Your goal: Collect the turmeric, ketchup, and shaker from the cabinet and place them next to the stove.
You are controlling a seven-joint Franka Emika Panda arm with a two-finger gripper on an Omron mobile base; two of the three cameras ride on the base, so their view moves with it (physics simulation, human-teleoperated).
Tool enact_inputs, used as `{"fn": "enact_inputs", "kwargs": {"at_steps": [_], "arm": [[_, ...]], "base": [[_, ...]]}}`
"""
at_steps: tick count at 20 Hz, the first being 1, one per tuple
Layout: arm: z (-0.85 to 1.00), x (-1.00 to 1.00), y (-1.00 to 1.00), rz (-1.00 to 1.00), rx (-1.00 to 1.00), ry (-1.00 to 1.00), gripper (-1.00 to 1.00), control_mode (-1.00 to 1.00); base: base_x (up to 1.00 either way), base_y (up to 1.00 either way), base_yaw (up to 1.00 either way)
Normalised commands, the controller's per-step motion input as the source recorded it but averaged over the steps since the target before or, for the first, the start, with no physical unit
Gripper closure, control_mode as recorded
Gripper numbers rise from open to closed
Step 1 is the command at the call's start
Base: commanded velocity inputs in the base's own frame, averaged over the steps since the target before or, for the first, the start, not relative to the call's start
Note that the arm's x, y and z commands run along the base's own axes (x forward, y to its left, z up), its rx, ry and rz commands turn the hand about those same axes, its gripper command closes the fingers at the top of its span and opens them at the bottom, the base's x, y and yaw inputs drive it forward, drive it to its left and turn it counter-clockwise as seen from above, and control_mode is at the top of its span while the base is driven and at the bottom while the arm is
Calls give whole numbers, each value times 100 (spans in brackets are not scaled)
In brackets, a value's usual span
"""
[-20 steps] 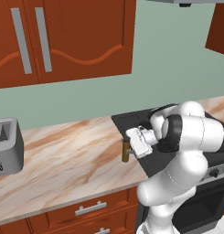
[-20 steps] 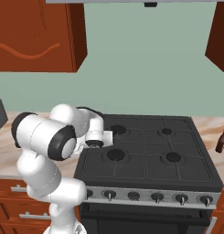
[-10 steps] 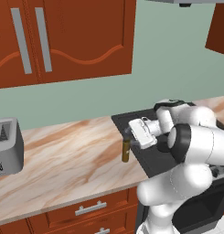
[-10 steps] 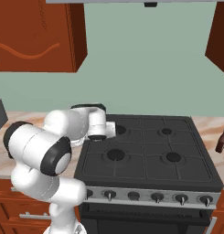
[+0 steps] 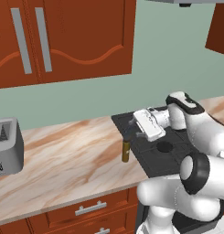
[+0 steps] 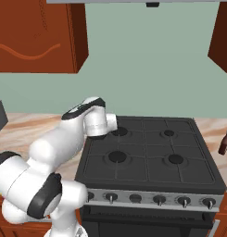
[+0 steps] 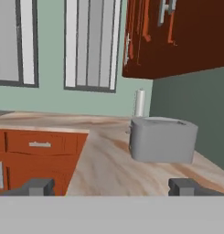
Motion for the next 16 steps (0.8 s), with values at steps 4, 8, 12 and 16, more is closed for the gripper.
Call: {"fn": "enact_inputs", "kwargs": {"at_steps": [4,8,12,16], "arm": [[78,-74,0,-2,0,-2,-100,-100],[75,-83,0,-3,0,-1,-100,-100],[68,-92,0,-3,0,0,-100,-100],[57,-98,0,-2,-3,0,-100,-100]], "base": [[0,0,0],[0,0,0],[0,0,0],[0,0,0]]}}
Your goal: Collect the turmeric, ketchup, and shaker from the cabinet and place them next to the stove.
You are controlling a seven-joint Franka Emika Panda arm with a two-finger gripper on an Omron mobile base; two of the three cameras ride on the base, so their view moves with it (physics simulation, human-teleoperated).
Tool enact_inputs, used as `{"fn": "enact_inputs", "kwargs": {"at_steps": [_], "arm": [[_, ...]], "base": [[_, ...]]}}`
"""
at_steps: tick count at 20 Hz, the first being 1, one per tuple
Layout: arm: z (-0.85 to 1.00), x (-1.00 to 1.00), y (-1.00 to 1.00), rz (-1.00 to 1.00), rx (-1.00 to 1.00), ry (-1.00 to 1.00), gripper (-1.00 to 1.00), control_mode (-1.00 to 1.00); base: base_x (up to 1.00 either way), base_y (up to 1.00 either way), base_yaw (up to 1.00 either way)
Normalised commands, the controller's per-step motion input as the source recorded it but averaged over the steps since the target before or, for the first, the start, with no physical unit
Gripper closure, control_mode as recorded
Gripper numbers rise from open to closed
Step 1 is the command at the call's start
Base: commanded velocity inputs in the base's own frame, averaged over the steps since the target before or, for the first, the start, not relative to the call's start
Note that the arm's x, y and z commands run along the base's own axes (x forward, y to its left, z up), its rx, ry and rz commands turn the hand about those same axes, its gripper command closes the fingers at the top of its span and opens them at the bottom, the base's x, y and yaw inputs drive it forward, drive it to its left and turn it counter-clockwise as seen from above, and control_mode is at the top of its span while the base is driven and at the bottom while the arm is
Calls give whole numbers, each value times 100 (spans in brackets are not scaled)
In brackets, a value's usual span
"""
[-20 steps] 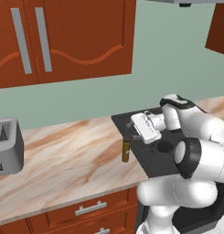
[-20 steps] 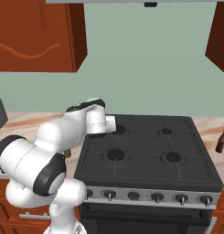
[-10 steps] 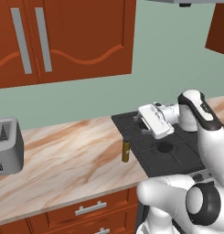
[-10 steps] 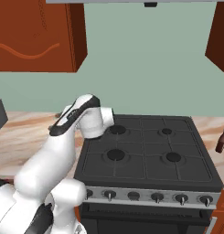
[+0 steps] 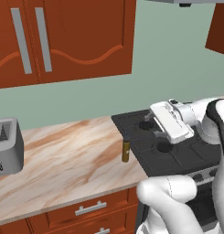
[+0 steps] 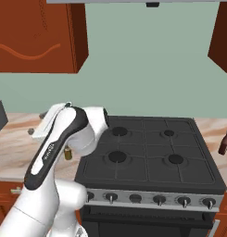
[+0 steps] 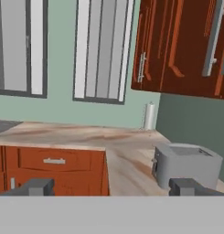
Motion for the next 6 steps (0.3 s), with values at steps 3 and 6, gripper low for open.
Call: {"fn": "enact_inputs", "kwargs": {"at_steps": [3,6], "arm": [[44,-93,4,-2,-6,0,-100,-100],[37,-84,19,0,-9,0,-100,-100]], "base": [[0,0,0],[0,0,0]]}}
